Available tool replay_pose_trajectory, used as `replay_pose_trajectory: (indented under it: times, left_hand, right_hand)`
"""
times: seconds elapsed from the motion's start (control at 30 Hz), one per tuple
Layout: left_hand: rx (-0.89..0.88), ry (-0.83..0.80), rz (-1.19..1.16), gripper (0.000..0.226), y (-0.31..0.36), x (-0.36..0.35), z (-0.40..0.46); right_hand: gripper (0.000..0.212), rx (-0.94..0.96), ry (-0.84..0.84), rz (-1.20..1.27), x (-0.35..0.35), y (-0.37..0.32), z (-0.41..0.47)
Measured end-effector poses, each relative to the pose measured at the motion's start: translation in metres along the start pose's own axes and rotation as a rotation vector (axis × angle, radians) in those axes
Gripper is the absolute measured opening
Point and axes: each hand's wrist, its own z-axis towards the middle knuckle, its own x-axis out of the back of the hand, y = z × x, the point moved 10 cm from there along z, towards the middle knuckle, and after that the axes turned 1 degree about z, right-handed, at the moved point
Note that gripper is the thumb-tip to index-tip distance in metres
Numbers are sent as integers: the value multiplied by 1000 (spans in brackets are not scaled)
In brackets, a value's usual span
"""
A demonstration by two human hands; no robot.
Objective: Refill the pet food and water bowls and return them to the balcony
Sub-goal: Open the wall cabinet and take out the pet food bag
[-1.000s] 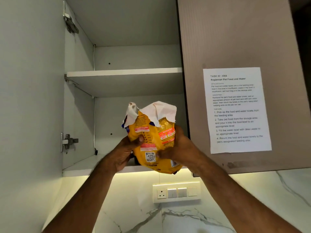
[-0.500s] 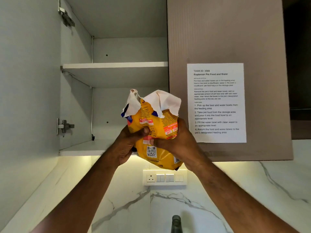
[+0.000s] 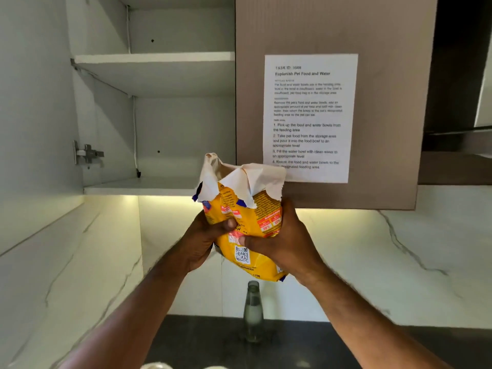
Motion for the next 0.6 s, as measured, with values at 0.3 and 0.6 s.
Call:
replay_pose_trajectory:
  times: [0.3,0.6]
  left_hand:
    - [201,-142,96,70,-116,-15,-39]
    - [433,-220,178,65,-244,-1,-67]
  right_hand:
    - [111,-175,-21,-31,-14,117,-69]
    - [114,-333,-29,-86,-46,238,-124]
